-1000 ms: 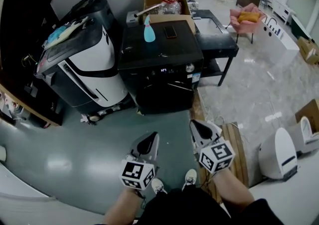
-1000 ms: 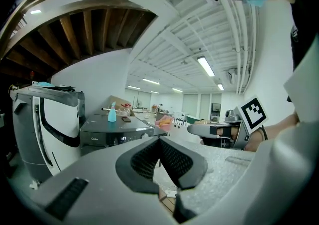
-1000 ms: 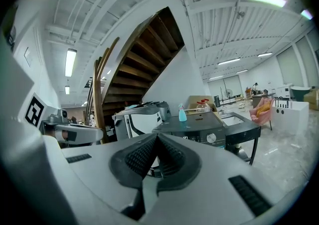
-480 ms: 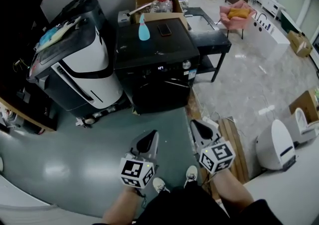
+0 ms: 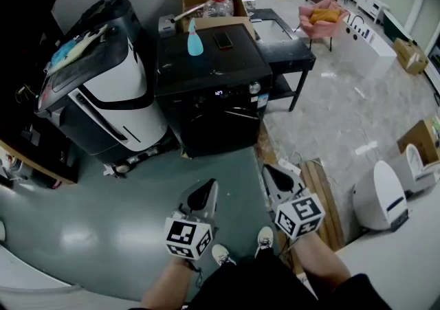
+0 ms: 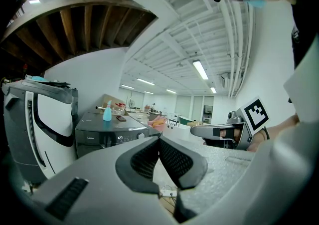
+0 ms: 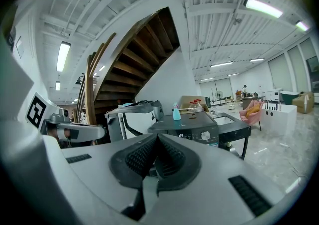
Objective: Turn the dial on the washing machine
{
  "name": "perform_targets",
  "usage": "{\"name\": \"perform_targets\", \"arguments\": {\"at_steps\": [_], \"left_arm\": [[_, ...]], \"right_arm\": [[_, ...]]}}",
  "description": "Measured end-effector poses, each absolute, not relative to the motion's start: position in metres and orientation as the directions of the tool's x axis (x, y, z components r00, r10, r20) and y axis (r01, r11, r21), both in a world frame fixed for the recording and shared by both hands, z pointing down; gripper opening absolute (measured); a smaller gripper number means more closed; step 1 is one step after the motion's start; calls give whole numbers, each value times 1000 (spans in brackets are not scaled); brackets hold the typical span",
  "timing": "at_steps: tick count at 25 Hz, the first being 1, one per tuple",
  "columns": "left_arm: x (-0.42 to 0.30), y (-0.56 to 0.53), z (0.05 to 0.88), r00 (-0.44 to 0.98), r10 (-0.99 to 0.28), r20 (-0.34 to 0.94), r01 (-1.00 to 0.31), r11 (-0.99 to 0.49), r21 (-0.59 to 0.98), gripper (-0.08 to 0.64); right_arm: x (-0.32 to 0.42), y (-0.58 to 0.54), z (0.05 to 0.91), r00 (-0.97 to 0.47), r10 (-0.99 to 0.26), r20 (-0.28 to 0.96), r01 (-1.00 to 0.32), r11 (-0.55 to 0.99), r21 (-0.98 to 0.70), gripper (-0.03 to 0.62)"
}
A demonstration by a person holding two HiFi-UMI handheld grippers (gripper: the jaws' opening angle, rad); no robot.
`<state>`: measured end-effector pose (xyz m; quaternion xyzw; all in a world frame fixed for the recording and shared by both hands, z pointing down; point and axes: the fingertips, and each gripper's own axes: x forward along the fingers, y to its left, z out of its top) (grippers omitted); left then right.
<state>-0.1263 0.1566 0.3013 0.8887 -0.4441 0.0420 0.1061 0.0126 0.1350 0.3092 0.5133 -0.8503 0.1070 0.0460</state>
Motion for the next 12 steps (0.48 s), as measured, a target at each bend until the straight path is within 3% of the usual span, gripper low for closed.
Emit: {"name": "perform_targets", "arguments": {"at_steps": [12], "left_arm": [[-123, 165, 296, 597, -785, 167, -802, -579, 149, 5]], "right_arm": [[15, 142, 310, -481, -858, 180, -876, 465, -127, -3]]}}
